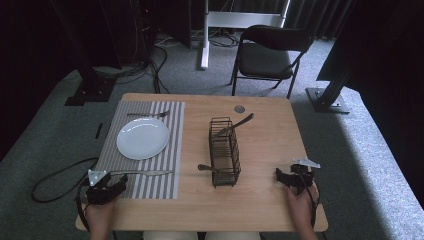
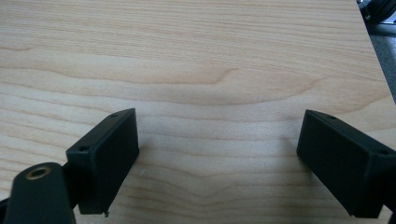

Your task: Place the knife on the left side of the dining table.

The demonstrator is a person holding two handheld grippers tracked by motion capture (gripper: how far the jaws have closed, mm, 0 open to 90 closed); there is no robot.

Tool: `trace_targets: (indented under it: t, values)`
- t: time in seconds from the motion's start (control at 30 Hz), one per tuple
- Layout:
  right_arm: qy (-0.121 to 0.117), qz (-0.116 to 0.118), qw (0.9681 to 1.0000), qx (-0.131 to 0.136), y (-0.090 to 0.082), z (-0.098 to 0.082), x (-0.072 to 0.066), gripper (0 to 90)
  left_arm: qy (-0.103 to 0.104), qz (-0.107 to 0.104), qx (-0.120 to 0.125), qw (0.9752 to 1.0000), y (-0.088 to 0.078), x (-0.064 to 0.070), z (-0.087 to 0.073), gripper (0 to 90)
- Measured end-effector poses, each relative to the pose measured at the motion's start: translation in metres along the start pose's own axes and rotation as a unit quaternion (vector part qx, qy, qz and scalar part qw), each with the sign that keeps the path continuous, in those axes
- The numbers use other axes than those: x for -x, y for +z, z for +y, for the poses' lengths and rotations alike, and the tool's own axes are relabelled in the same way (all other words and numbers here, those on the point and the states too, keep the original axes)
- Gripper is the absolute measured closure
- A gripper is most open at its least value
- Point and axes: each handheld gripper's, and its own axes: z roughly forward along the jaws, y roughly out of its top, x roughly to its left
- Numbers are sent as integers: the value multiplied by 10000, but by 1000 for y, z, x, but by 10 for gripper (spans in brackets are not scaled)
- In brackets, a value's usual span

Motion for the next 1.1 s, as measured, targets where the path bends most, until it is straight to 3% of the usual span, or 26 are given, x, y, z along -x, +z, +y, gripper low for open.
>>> trace_targets:
  t: [0.1, 0.3, 0.37, 0.6, 0.7, 0.8, 0.9, 1.03, 1.1]
  values:
    - [0, 1, 10000, -1, 0, 0, 0, 119, -77, -72, 17, 9999, -1, 2, -4, 288]
    - [-2, -2, 10000, -1, 0, 0, 0, 119, 143, -129, -21, 9998, -4, 3, -8, 149]
    - [-1, -1, 10000, -1, 0, 0, 0, 119, 222, -69, -199, 9995, -3, 3, -9, 5]
    - [0, -1, 10000, -1, 0, 0, 0, 119, 331, 225, -323, 9987, -2, 2, -12, 0]
    - [-2, -2, 10000, -1, 0, 0, 0, 119, 516, 447, -355, 9970, -1, 6, -12, 0]
    - [-3, -1, 10000, -1, 0, 0, 0, 119, 424, 628, -375, 9964, 0, 8, -12, 0]
    - [1, 0, 10000, 0, 0, 0, 0, 119, 342, 905, -502, 9940, 2, 7, -11, 0]
    - [-2, 1, 10000, 2, 0, 0, 0, 119, 294, 909, -598, 9936, 3, 6, -11, 0]
    - [-3, 1, 10000, 2, 0, 0, 0, 119, 263, 973, -509, 9936, 2, 6, -11, 0]
